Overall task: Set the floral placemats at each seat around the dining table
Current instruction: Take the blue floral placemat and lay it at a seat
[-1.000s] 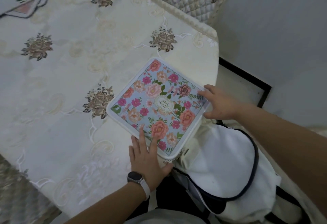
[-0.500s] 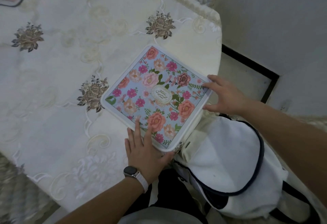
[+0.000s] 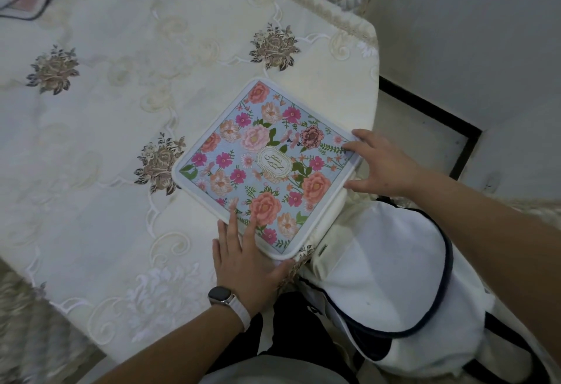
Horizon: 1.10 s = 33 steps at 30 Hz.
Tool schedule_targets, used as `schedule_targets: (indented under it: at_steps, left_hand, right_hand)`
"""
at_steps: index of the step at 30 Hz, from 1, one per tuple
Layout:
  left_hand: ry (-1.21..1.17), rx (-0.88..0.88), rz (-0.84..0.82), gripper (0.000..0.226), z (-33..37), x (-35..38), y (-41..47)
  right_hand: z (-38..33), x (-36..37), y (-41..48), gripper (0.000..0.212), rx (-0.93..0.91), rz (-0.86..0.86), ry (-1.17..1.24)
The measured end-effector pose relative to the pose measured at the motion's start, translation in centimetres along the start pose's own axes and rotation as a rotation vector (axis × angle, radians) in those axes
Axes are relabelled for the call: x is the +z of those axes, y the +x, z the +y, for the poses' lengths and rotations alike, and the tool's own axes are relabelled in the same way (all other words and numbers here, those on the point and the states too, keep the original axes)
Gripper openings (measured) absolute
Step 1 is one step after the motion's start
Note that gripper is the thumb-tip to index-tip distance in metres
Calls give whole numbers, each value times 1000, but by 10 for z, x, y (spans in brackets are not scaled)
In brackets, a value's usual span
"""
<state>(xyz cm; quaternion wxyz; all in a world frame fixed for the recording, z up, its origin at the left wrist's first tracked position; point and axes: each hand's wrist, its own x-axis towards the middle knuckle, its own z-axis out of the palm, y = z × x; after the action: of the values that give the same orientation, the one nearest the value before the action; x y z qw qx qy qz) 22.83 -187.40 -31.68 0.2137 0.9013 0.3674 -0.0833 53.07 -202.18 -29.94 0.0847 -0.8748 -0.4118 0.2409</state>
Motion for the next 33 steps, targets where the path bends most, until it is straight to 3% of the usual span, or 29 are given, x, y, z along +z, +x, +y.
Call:
schedule_targets:
  at_steps: [27, 33]
  left_hand:
    - [34, 36, 50, 96, -6, -3, 1]
    - [-77, 44, 52, 96, -13, -39, -6]
  right_hand:
    - [-16, -6, -17, 84, 117, -14, 94]
    - [-40, -22, -31, 63, 115, 82, 151]
